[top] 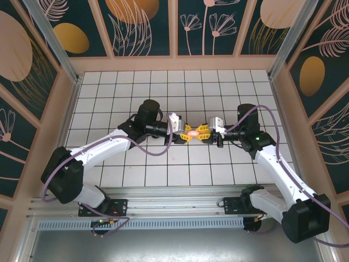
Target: Insert the wireless bluetooth earbuds into the charging case
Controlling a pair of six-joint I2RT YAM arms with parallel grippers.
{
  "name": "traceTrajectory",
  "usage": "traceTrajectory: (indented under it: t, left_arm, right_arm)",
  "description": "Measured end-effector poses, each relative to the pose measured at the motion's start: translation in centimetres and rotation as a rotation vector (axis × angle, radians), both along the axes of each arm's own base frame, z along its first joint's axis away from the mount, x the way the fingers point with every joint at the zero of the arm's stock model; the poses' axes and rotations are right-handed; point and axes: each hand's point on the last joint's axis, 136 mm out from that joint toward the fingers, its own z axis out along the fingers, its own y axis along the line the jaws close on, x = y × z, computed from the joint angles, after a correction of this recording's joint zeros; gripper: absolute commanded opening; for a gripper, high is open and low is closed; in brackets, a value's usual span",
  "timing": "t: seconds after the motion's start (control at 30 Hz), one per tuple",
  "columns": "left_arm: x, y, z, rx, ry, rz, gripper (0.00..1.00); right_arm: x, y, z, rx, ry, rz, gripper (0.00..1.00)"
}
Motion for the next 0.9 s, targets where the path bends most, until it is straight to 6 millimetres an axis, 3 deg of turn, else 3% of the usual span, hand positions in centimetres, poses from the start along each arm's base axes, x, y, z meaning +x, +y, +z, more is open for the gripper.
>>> traceTrajectory:
  t: [0.07, 0.23, 0.37, 0.9]
  left_arm:
    - [0.1, 0.0, -0.1, 0.005, -0.003, 0.001, 0.16]
    - [0.1, 0.0, -0.1, 0.008, -0.001, 0.002, 0.16]
    - [0.3, 0.1, -0.1, 0.008, -0.004, 0.009, 0.15]
    - [0.9, 0.2, -0.2, 0.014, -0.015, 0.034, 0.13]
  right_arm:
    - [0.0, 0.0, -0.1, -0.002, 0.003, -0.002, 0.19]
    - [0.4, 0.0, -0.1, -0.006, 0.018, -0.023, 0.4]
    - [1.3, 0.0, 0.2, 0.014, 0.027, -0.073, 0.46]
    - [4.4, -1.2, 2.0, 0.105, 0.07, -0.25, 0.5]
